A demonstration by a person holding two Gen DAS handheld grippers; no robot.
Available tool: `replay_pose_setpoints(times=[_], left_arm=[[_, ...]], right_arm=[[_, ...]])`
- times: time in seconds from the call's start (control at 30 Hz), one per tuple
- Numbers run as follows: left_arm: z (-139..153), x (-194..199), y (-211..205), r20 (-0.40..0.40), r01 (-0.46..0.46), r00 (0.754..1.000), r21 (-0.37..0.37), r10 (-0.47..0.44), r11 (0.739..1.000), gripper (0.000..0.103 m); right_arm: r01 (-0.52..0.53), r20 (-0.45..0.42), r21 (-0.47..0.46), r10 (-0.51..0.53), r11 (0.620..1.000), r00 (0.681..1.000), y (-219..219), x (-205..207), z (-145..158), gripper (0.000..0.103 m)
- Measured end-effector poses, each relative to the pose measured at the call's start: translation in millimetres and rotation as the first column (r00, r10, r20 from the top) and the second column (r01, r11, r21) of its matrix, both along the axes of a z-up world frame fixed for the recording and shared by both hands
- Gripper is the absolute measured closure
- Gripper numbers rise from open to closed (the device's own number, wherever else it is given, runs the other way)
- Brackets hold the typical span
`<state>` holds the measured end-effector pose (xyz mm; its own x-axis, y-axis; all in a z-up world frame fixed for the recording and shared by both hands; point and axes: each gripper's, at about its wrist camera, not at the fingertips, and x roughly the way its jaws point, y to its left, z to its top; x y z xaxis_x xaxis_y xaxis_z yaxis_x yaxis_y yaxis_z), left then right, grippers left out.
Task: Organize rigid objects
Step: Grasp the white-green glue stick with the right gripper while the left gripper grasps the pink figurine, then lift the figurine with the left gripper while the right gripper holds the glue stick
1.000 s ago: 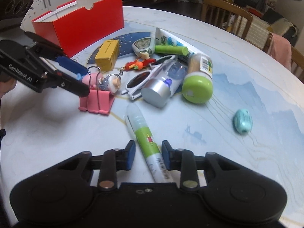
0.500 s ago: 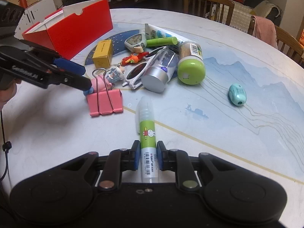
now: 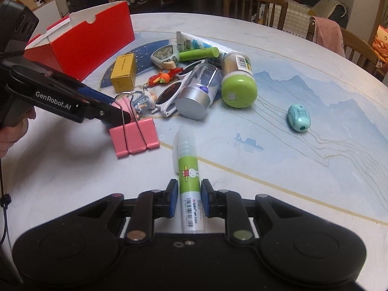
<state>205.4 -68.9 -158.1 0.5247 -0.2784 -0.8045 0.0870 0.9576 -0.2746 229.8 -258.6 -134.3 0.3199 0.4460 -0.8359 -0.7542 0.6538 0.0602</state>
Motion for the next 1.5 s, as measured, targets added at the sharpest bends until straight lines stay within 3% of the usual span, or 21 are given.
replay_pose_setpoints(times=[0.27,0.73,0.77,0.8,0.9,1.03,1.17,1.23,1.33,1.37,1.4,1.43,1.47,1.5], left_arm=[[7.0,-7.3,-6.6,0.000,-0.016,1.000,0.066,0.017,0.998,0.070],[43.9,-47.4,14.6,0.047,-0.147,0.988,0.043,0.145,0.988,0.072],[45.8,-50.9,15.8,0.048,-0.154,0.987,0.041,0.152,0.987,0.073],[47.3,-54.3,16.9,0.049,-0.161,0.986,0.037,0.159,0.986,0.089],[51.9,-62.3,23.1,0.049,-0.181,0.983,0.013,0.180,0.983,0.092],[49.8,-67.6,30.5,0.042,-0.164,0.986,0.005,0.163,0.987,0.092],[56.0,-75.0,43.1,0.075,-0.077,0.994,-0.024,0.079,0.997,0.092],[55.5,-75.5,48.5,0.067,-0.047,0.997,-0.021,0.049,0.999,0.090],[49.9,-75.8,51.7,0.058,0.001,0.998,-0.014,0.000,1.000,0.078],[46.9,-76.1,52.6,0.047,0.010,0.999,-0.019,-0.010,1.000,0.067],[44.3,-77.0,53.0,0.041,0.024,0.999,-0.025,-0.023,0.999,0.046],[42.9,-79.0,52.7,0.047,0.037,0.998,-0.021,-0.036,0.999,0.035],[42.3,-81.6,52.1,0.059,0.052,0.997,-0.010,-0.051,0.999,0.027],[40.5,-83.0,51.3,0.062,0.071,0.996,-0.002,-0.071,0.997,0.027]], right_arm=[[0.084,-0.011,0.029,-0.084,0.996,0.996,-0.3,0.0,0.2,0.086],[0.157,-0.069,0.196,-0.146,0.968,0.987,-15.7,-12.3,33.3,0.086],[0.158,-0.072,0.206,-0.146,0.966,0.987,-15.8,-13.3,35.8,0.086],[0.157,-0.075,0.216,-0.144,0.964,0.987,-15.5,-14.3,38.0,0.086],[0.160,-0.087,0.231,-0.143,0.960,0.986,-13.8,-18.0,43.7,0.086],[0.134,-0.079,0.233,-0.118,0.963,0.990,-7.4,-26.1,49.3,0.086],[0.143,-0.068,0.231,-0.131,0.962,0.989,-4.8,-33.6,55.0,0.086],[0.160,-0.061,0.224,-0.150,0.961,0.987,-5.2,-38.2,58.6,0.086],[0.185,-0.064,0.220,-0.175,0.958,0.982,-5.3,-45.8,61.7,0.086],[0.188,-0.060,0.218,-0.179,0.958,0.982,-4.6,-48.5,62.6,0.086],[0.197,-0.057,0.214,-0.189,0.957,0.980,-3.6,-51.1,63.4,0.086],[0.210,-0.058,0.212,-0.202,0.954,0.978,-2.8,-53.5,64.0,0.086],[0.221,-0.061,0.215,-0.212,0.951,0.975,-2.4,-55.8,64.7,0.086],[0.230,-0.061,0.217,-0.222,0.949,0.973,-1.8,-58.1,65.5,0.086]])
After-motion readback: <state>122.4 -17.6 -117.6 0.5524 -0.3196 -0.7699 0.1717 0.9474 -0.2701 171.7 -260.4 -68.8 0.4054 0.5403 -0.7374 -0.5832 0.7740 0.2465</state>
